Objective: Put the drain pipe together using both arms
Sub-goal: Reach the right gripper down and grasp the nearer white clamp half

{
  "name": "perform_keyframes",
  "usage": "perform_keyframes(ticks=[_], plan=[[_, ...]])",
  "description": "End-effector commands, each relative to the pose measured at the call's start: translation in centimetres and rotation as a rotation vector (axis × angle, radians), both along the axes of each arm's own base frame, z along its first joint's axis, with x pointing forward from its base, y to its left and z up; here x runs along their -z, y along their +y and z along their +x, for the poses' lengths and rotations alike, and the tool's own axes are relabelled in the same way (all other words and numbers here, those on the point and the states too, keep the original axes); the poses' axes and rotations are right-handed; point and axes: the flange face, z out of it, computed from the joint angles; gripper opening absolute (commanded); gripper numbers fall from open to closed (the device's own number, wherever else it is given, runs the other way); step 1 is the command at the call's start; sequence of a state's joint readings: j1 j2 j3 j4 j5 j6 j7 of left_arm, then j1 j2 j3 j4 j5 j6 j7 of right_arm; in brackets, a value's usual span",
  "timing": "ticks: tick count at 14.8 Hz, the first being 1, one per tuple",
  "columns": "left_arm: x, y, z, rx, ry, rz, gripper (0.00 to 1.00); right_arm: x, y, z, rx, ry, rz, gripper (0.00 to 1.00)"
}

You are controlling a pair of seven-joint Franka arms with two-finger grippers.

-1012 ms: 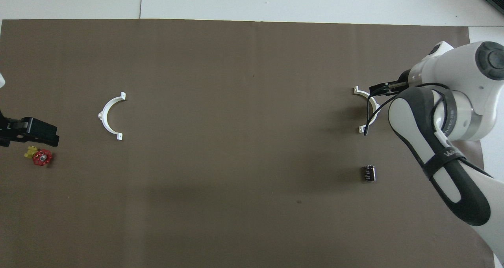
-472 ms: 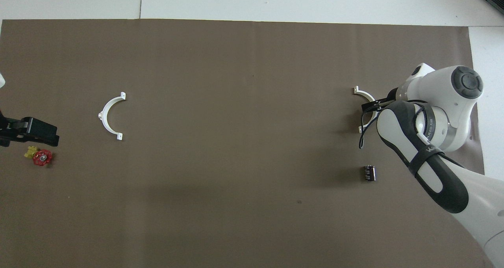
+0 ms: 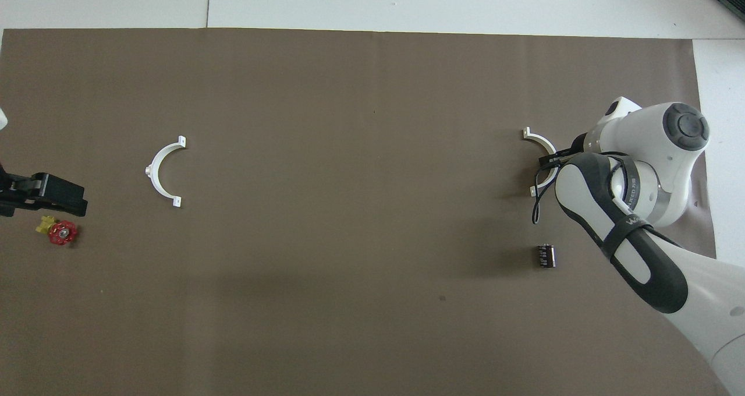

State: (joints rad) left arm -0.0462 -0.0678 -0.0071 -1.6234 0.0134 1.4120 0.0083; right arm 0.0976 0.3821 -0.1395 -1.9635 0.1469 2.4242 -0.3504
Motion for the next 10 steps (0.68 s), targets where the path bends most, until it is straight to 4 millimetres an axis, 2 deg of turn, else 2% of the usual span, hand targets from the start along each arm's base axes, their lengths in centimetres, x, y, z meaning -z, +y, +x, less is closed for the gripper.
perform_keyframes(ticks=[1, 4, 7, 10], plan=[[0.1, 0.0, -0.3, -0.014, -0.004, -0.011, 1.00, -0.1, -0.2, 0.3, 0.001, -0.018, 0.021, 0.00], [0.1, 0.0, -0.3, -0.015, -0.004, -0.011, 1.00, -1.6, 0.6, 1.0, 0.018, -0.016, 0.029, 0.00], [0.1, 0.0, -0.3, -0.015, -0.004, -0.011, 1.00, -5.2, 2.0, 2.0, 0.107, 0.010, 0.043, 0.00], [0.1, 0.0, -0.3, -0.015, -0.004, -0.011, 1.00, -8.7, 7.0, 2.3, 0.230, 0.051, 0.041, 0.00]])
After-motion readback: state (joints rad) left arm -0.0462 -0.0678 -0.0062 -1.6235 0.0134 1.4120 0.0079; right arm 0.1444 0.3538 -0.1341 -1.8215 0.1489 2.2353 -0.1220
